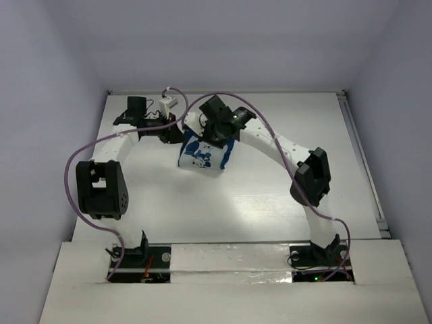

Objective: Fold and stack the t-shirts
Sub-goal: Fold the long partially folded tshirt into a neat square

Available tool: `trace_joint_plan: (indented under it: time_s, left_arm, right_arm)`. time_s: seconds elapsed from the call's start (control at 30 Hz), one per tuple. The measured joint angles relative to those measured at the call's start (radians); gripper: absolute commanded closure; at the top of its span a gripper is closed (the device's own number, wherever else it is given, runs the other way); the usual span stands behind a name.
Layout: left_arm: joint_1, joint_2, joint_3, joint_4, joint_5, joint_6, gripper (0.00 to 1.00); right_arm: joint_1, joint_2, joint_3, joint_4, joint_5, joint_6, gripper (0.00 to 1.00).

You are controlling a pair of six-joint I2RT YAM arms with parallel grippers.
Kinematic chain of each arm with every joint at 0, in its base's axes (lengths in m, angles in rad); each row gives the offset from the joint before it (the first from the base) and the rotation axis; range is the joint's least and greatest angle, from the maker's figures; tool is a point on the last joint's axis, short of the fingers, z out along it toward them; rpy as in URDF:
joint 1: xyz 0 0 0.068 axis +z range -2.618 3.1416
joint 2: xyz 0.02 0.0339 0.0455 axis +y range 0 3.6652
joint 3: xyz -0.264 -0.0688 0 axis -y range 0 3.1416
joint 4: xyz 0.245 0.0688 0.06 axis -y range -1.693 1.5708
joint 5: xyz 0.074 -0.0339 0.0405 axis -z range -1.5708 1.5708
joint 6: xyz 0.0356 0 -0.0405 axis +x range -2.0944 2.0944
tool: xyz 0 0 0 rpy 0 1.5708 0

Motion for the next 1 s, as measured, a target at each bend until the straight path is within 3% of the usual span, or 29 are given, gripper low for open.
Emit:
trace_joint_plan:
  time_s: [0.1,0.37,1.0]
  left_arm:
    - [0.047,0.0,-0.008,0.031,-0.002,-0.035,1.0]
    - [0.238,-0.009,0.027,0.107,-0.012,-0.135,1.0]
    - [0.256,-0.006,0.076,0.086,0.061,-0.155,1.0]
  right_arm:
    - [0.003,-0.025,-0.043,-0.01,-0.098,0.023,1.0]
    - [0.018,0.094,-0.012,-0.032,-0.257,0.058,1.0]
    - [0.018,0.132,-0.004,-0.031,-0.105,0.134,1.0]
